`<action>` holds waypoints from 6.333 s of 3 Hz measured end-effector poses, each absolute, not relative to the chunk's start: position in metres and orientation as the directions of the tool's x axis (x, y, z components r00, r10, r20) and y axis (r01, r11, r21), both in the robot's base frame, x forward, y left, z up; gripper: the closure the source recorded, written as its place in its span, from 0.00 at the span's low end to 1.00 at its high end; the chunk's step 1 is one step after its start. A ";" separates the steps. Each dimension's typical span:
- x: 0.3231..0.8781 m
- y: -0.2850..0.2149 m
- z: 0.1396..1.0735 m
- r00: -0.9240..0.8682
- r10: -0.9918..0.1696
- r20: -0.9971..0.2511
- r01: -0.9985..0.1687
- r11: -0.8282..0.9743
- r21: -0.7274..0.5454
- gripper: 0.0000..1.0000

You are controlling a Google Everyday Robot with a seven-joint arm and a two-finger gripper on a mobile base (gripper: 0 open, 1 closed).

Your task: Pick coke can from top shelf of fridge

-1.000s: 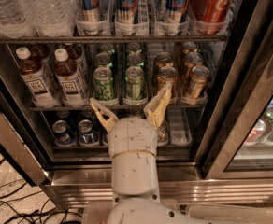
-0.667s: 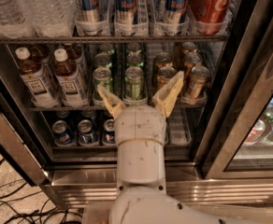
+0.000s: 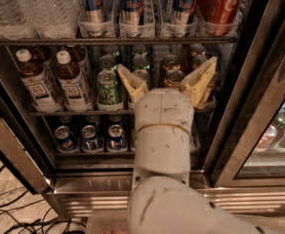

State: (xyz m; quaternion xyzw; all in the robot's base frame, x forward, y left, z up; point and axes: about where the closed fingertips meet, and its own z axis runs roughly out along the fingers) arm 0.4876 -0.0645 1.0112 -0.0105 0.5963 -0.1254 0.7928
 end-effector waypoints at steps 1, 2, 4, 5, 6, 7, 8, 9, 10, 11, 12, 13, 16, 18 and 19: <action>0.477 -0.082 1.027 0.208 -0.197 -0.958 0.222 0.963 -0.150 0.00; 0.476 -0.096 1.037 0.105 -0.192 -0.976 0.219 0.962 -0.166 0.00; 0.485 -0.096 1.022 -0.077 -0.253 -0.964 0.165 0.951 -0.263 0.00; 0.485 -0.096 1.022 -0.077 -0.253 -0.964 0.165 0.951 -0.263 0.00; 0.487 -0.087 1.019 -0.018 -0.212 -0.977 0.154 0.965 -0.212 0.00; 0.495 -0.083 1.020 0.066 -0.139 -0.988 0.162 0.979 -0.127 0.00; 0.503 -0.084 1.025 0.150 -0.101 -0.984 0.180 0.981 -0.073 0.00; 0.503 -0.084 1.025 0.151 -0.100 -0.983 0.180 0.981 -0.072 0.00; 0.503 -0.085 1.030 0.160 -0.081 -0.984 0.183 0.982 -0.051 0.00; 0.506 -0.102 1.043 0.176 -0.121 -0.977 0.228 0.970 -0.079 0.00; 0.522 -0.151 1.039 0.164 -0.143 -0.976 0.249 0.963 -0.099 0.00; 0.522 -0.151 1.039 0.164 -0.143 -0.976 0.249 0.963 -0.099 0.00; 0.534 -0.167 1.049 0.190 -0.116 -0.975 0.288 0.956 -0.057 0.00; 0.534 -0.167 1.049 0.190 -0.115 -0.975 0.288 0.956 -0.057 0.42; 0.534 -0.167 1.049 0.190 -0.115 -0.975 0.288 0.956 -0.057 0.53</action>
Offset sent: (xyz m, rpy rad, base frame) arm -0.0089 -0.0514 0.0050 0.0551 0.4054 -0.0600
